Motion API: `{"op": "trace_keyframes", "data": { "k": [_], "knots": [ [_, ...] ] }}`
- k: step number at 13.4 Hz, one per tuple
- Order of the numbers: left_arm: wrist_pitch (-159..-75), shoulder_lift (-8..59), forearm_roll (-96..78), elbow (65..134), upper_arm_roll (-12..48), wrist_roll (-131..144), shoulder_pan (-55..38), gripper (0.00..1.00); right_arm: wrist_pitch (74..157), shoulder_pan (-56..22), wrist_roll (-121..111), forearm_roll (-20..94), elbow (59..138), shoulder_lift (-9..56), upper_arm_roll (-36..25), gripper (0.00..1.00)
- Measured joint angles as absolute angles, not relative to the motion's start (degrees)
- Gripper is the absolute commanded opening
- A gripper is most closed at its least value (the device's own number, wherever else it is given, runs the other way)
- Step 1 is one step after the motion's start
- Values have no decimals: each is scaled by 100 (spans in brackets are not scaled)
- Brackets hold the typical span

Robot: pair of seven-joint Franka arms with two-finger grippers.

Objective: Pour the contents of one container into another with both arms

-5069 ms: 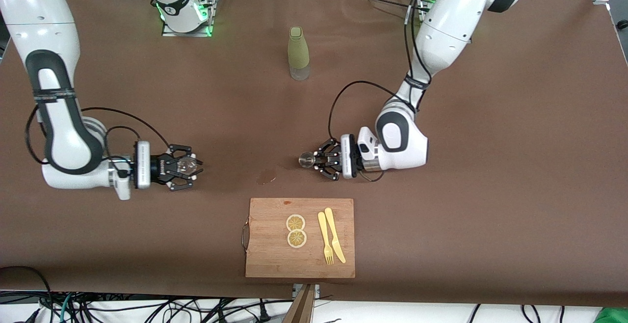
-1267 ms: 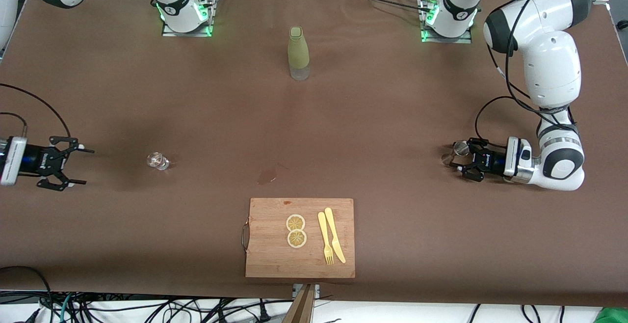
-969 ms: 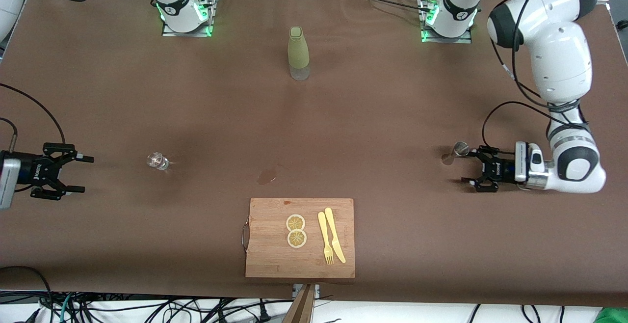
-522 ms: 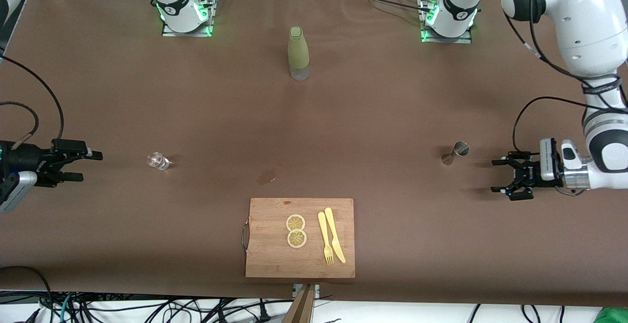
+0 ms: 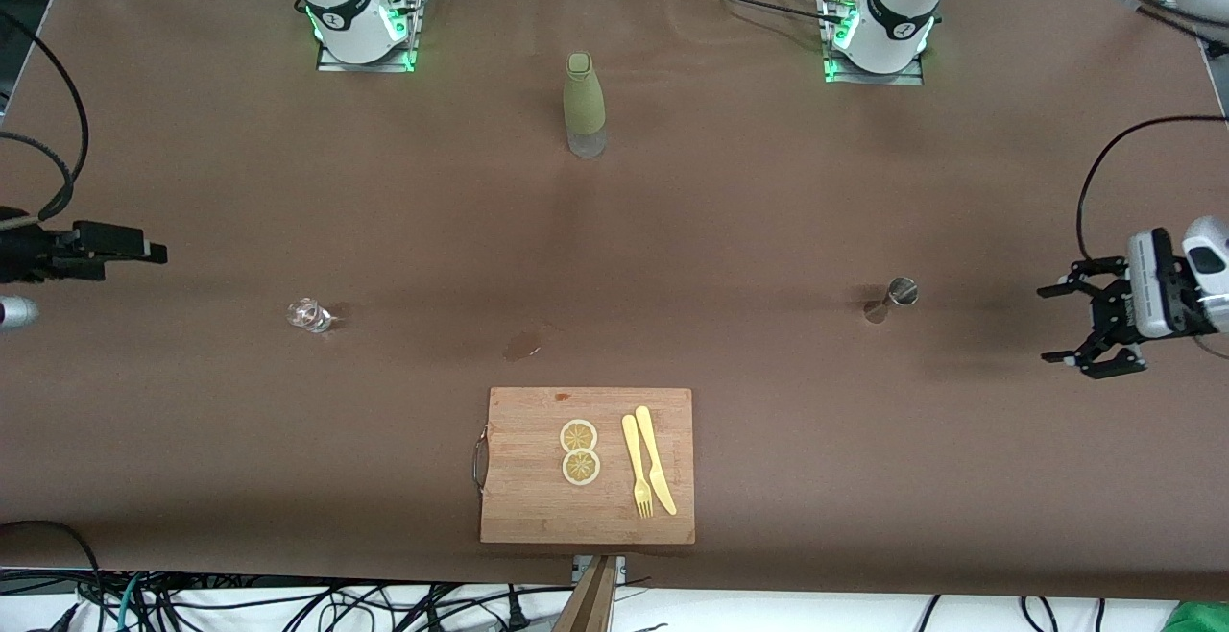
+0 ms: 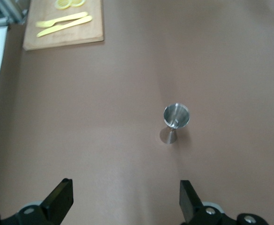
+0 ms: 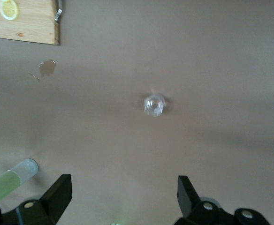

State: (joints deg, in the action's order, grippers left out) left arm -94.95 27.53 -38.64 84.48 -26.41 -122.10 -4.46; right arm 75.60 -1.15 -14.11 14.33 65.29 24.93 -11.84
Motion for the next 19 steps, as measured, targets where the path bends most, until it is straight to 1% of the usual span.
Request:
{"op": "trace_keyframes", "data": {
  "k": [2,5,8,11,15,19],
  "knots": [
    [-9493,2283,-3433,8583,-2624,-11227,-536,100,7220,-117,-1045,1008,6779,2154,-1140,100],
    [-9471,1637,-2669,8702,-2603,-9268,-804,100,6852,-116,-614,665,6966,1860,-1108,100],
    [-9380,953,-1798,8843,-2491,-6953,-1181,100,6726,-117,-338,558,6994,1682,-980,100],
    [-9008,401,-1069,8913,-2251,-4764,-1402,100,6706,-122,-214,485,7105,1489,-745,100],
    [-8565,34,-752,8998,-2102,-2558,-1526,100,6927,-98,-210,91,7205,1388,-703,100],
    [-8456,-118,-408,9011,-1868,-631,-1639,100,7212,-55,-208,-116,7203,1159,-758,100]
  ]
}}
